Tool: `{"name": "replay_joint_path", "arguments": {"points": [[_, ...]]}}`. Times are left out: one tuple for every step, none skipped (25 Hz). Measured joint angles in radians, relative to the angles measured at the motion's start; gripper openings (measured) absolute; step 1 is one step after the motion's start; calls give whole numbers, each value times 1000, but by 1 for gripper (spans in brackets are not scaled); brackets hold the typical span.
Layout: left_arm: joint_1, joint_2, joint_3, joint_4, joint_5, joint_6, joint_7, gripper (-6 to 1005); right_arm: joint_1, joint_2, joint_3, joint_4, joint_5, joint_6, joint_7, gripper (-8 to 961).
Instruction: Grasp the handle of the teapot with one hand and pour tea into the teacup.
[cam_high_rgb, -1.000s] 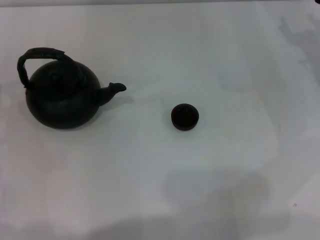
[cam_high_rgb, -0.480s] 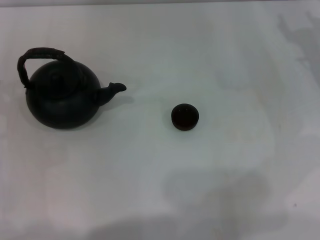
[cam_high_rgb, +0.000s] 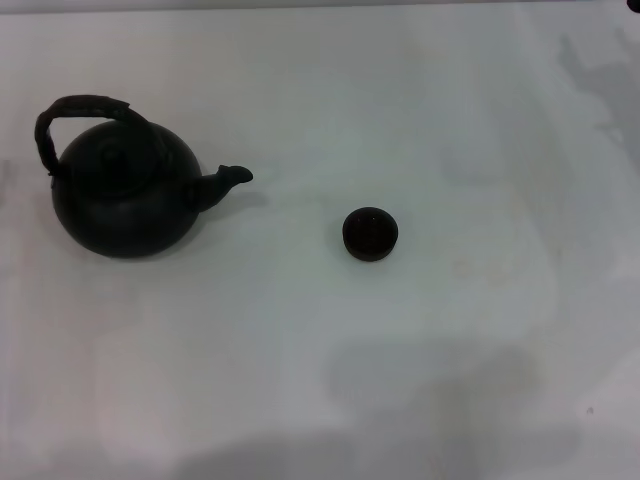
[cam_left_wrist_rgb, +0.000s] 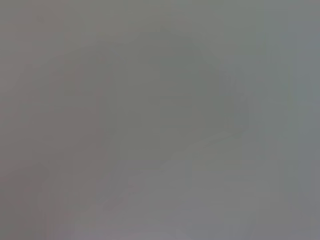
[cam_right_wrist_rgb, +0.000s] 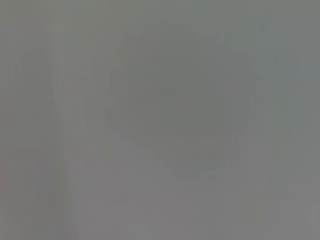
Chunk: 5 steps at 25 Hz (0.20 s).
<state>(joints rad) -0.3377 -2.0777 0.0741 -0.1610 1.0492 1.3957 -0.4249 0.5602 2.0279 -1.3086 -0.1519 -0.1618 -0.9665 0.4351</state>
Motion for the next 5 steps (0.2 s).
{"name": "replay_joint_path", "arguments": {"points": [[1, 0, 1, 0, 7, 0, 0, 889, 0, 0, 0, 3, -1, 0, 0, 856], [3, 0, 1, -1, 12, 0, 0, 888, 0, 0, 0, 6, -3, 0, 0, 856], [4, -1, 1, -3, 17, 0, 0, 888, -2, 0, 0, 9, -4, 0, 0, 856], [5, -1, 1, -5, 18, -2, 0, 888, -4, 0, 0, 13, -4, 0, 0, 856], [5, -2, 1, -7, 18, -7, 0, 888, -6, 0, 0, 17, -3, 0, 1, 856]]}}
